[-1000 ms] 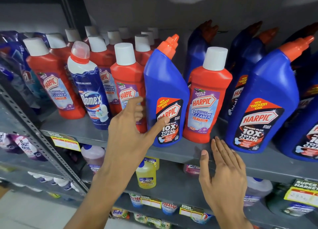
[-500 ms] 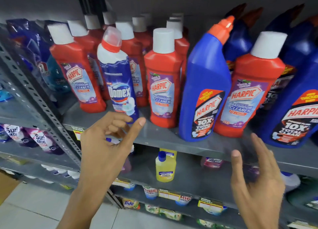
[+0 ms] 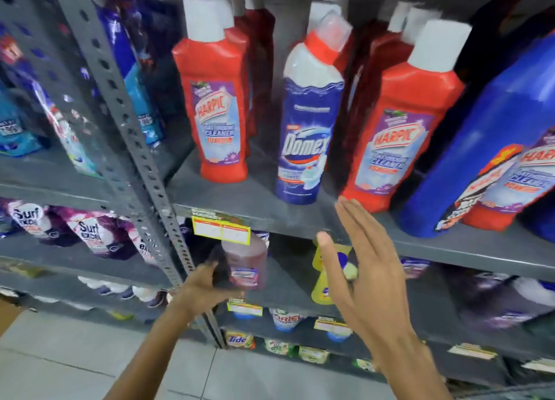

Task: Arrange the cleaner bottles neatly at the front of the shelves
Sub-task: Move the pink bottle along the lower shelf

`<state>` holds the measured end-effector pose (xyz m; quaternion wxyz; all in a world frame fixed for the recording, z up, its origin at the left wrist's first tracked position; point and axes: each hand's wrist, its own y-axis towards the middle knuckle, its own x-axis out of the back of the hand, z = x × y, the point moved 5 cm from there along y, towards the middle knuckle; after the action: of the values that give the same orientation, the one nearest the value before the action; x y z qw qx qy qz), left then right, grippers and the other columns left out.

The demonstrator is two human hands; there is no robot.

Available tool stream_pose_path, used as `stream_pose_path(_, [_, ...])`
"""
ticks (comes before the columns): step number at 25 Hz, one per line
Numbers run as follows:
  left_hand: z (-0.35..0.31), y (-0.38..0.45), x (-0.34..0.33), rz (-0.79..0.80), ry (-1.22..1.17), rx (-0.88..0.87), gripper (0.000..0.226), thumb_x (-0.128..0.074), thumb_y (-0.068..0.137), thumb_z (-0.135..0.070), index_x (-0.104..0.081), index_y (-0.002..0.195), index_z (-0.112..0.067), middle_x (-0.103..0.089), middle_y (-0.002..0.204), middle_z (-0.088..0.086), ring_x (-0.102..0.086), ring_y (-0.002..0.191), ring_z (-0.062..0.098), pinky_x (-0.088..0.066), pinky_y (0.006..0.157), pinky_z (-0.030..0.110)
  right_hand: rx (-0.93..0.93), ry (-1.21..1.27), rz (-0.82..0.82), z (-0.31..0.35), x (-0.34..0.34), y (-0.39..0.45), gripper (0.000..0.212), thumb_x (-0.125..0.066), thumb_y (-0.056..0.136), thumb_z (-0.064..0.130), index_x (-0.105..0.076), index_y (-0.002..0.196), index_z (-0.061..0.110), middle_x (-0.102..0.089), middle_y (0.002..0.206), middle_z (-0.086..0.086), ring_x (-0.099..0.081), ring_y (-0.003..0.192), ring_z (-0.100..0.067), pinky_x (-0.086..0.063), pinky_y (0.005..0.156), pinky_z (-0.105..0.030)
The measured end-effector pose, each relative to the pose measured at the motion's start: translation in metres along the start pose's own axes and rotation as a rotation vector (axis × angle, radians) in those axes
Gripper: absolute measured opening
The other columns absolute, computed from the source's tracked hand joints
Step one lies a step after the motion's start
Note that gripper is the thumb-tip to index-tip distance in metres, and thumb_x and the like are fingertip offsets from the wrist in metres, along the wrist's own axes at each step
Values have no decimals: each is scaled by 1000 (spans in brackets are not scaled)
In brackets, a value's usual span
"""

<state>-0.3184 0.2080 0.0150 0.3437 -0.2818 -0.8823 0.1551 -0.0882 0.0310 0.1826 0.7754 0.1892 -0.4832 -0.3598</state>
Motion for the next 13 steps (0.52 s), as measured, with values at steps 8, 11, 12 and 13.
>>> stream_pose_path(8, [2, 81, -11, -6, -392, -116, 88, -91, 69, 23, -53, 146, 8, -67, 146, 28, -70, 127, 35, -60, 107, 38, -52, -277, -127, -9, -38, 8, 43, -62, 108, 39, -76, 134, 7, -76, 140, -7, -71, 131, -25, -56, 115, -42])
stream_pose_path(11, [11, 96, -19, 29, -396, -80, 92, -98, 66, 14, -54, 145, 3, -69, 144, 24, -67, 132, 36, -56, 115, 50, -26, -295, -157, -10, -40, 7, 41, -64, 108, 37, -76, 134, 8, -76, 140, -6, -70, 134, -20, -55, 116, -41])
stream_pose_path(12, [15, 97, -19, 25, -408, -76, 94, -99, 64, 12, -53, 145, 1, -69, 143, 23, -64, 136, 38, -52, 119, 53, -29, -291, -158, -9, -41, 6, 41, -64, 108, 38, -76, 134, 9, -76, 140, -5, -70, 134, -19, -54, 117, -40])
stream_pose_path(13, [19, 99, -19, 23, -423, -76, 96, -100, 63, 11, -52, 145, 0, -68, 143, 22, -63, 138, 39, -51, 120, 54, -36, -285, -159, -9, -41, 6, 41, -64, 108, 38, -77, 134, 9, -76, 140, -5, -70, 134, -18, -54, 117, -39])
